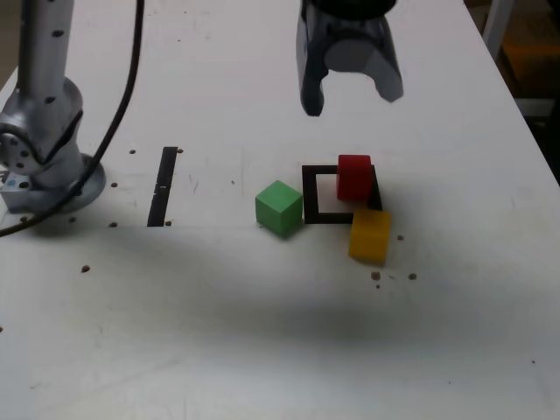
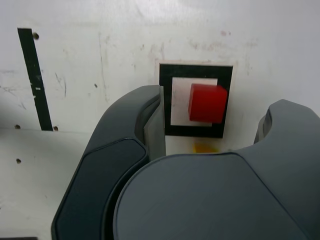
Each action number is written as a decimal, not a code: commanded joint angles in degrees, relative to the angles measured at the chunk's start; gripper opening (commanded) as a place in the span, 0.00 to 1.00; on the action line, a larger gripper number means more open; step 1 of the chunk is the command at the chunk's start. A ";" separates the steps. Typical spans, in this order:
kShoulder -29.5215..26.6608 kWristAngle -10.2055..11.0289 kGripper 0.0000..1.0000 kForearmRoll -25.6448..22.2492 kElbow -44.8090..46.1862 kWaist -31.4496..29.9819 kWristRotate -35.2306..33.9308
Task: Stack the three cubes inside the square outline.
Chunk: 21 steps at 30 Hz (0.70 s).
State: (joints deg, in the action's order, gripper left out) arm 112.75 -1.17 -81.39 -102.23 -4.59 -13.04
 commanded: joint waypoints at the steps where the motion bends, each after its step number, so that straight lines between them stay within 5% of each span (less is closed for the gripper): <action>1: -0.04 -0.89 0.76 0.24 -0.55 -1.32 0.09; 21: 5.89 -9.62 0.75 3.21 -1.77 -10.80 -1.14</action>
State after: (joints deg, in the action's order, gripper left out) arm 118.40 -10.65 -78.32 -103.64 -15.29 -14.07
